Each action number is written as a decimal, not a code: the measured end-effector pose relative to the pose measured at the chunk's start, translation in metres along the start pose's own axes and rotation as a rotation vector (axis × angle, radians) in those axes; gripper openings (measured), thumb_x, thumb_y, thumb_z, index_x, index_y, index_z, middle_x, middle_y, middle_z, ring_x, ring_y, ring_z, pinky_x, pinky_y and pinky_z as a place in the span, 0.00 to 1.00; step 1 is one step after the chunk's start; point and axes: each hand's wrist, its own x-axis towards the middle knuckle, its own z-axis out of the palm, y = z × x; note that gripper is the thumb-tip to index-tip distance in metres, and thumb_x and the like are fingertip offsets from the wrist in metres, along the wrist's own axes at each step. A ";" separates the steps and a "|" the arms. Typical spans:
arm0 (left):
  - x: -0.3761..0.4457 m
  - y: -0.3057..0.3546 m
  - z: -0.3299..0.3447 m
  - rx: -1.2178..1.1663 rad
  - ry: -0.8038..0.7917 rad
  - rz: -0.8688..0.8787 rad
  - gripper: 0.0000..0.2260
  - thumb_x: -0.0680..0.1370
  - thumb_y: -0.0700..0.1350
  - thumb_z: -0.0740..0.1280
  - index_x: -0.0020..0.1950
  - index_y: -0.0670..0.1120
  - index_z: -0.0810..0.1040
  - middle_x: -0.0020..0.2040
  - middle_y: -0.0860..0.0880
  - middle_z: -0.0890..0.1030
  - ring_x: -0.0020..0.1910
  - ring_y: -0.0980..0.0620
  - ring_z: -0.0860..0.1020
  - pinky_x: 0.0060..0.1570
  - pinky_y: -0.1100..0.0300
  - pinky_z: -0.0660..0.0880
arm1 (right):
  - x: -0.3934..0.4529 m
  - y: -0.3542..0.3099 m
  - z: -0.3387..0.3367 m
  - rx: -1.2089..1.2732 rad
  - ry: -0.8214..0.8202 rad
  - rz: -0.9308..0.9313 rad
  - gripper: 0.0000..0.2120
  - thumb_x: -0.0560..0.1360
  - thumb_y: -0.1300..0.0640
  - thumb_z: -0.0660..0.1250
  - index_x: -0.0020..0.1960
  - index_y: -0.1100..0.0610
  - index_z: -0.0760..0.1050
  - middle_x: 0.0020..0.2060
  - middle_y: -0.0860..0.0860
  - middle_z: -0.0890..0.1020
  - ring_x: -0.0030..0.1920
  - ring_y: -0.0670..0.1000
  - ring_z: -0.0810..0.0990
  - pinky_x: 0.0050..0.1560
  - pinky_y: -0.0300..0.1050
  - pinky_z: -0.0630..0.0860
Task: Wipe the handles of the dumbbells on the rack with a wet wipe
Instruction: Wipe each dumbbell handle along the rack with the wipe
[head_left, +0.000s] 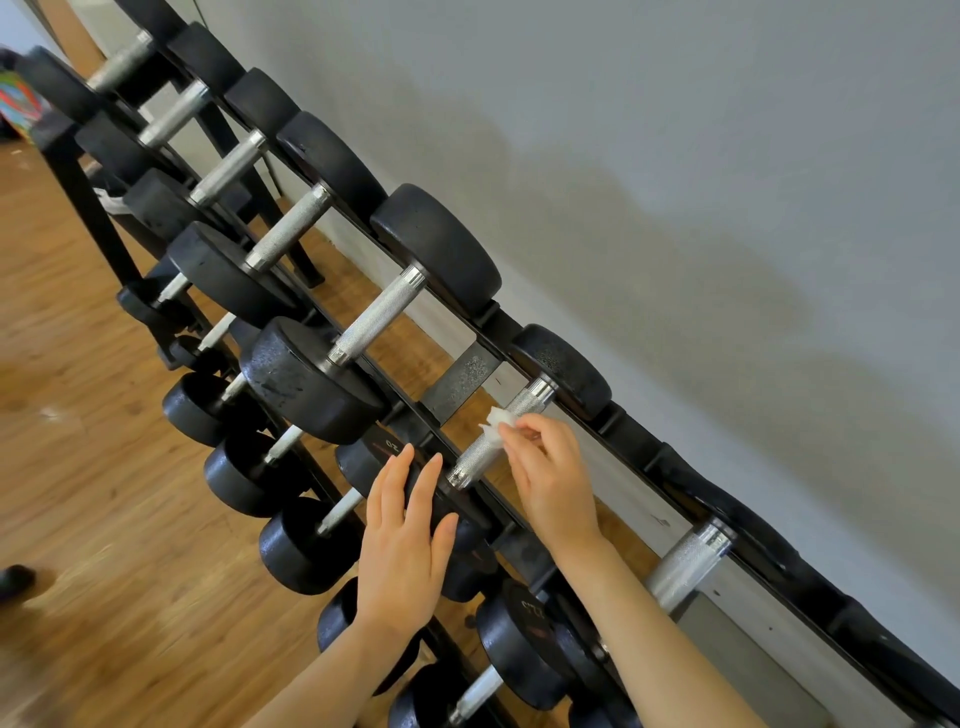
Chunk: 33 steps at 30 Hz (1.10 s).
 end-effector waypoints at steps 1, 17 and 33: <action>0.000 0.000 0.000 -0.001 0.000 -0.001 0.24 0.81 0.56 0.53 0.77 0.52 0.60 0.78 0.48 0.59 0.77 0.46 0.55 0.69 0.49 0.61 | 0.002 0.001 -0.001 -0.031 -0.008 -0.043 0.14 0.80 0.51 0.61 0.55 0.59 0.80 0.51 0.49 0.80 0.53 0.43 0.75 0.52 0.36 0.76; 0.001 0.000 0.000 -0.015 -0.006 -0.004 0.24 0.81 0.57 0.53 0.77 0.53 0.59 0.78 0.49 0.58 0.78 0.46 0.55 0.70 0.50 0.60 | -0.002 0.000 -0.001 0.101 -0.019 0.040 0.13 0.79 0.54 0.63 0.57 0.59 0.80 0.52 0.52 0.79 0.53 0.46 0.74 0.51 0.38 0.76; 0.000 -0.001 0.000 -0.007 -0.006 -0.003 0.24 0.81 0.56 0.53 0.77 0.53 0.60 0.78 0.48 0.59 0.77 0.46 0.55 0.69 0.50 0.60 | -0.010 -0.002 0.003 0.050 0.023 -0.018 0.16 0.77 0.53 0.62 0.58 0.62 0.80 0.51 0.56 0.80 0.50 0.53 0.77 0.46 0.39 0.78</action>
